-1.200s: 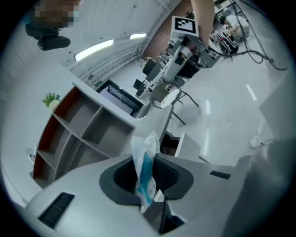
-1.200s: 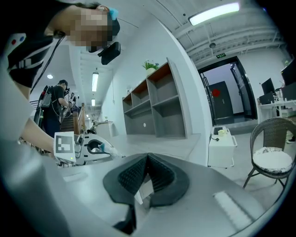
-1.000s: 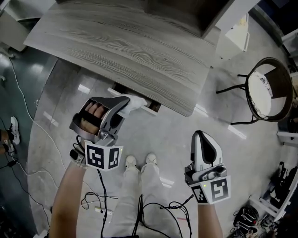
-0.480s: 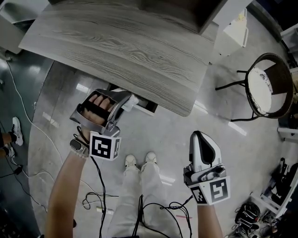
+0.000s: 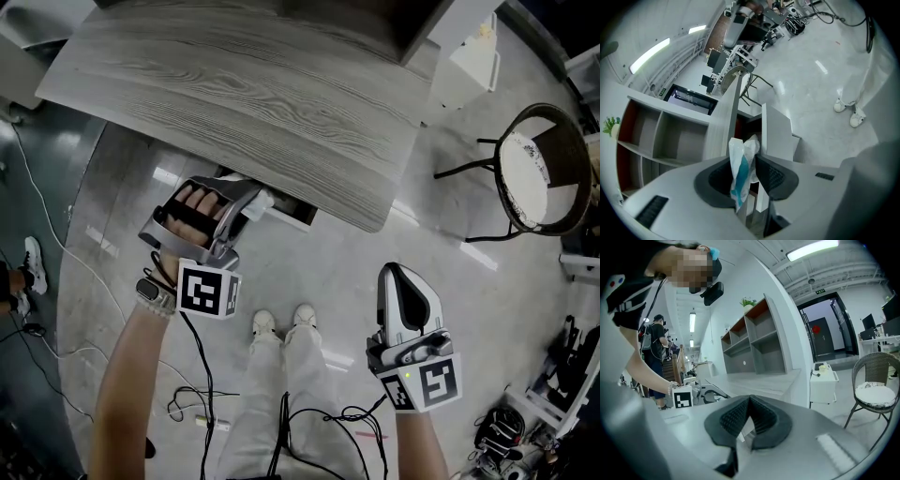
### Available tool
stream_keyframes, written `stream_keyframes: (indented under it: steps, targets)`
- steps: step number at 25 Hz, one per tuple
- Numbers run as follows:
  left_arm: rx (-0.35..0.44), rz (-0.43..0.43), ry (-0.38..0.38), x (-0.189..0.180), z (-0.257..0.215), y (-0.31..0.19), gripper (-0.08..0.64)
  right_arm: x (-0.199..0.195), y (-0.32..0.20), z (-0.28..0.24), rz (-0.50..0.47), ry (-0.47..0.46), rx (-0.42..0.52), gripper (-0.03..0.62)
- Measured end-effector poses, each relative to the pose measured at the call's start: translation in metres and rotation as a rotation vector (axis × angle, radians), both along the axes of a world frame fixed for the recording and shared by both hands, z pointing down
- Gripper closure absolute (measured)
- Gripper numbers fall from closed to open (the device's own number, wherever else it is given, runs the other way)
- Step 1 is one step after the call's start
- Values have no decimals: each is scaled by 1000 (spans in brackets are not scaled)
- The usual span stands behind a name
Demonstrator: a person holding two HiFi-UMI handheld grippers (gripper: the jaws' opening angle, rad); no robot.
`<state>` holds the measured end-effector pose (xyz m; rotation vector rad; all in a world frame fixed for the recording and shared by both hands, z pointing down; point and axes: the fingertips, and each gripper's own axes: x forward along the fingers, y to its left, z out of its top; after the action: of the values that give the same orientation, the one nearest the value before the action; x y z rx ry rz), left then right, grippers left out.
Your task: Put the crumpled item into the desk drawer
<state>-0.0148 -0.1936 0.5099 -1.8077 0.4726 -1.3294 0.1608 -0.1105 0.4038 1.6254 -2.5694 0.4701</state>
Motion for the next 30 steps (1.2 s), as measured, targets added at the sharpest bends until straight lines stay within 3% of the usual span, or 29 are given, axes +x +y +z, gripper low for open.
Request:
stream_keyframes:
  steps: [11, 25, 28, 29, 30]
  targets:
    - [-41, -45, 38, -3, -7, 3, 353, -4, 5, 3, -10, -9, -12, 583]
    - [-36, -78, 77, -1, -17, 10, 337, -1, 7, 6, -1, -14, -16, 583]
    - [-1, -66, 83, 2, -22, 12, 374, 0, 6, 6, 1, -15, -15, 583]
    - [8, -58, 81, 4, -22, 12, 467, 0, 6, 6, 1, -15, -16, 583]
    - [11, -52, 78, 5, -21, 12, 482, 1, 6, 7, 1, -16, -17, 583]
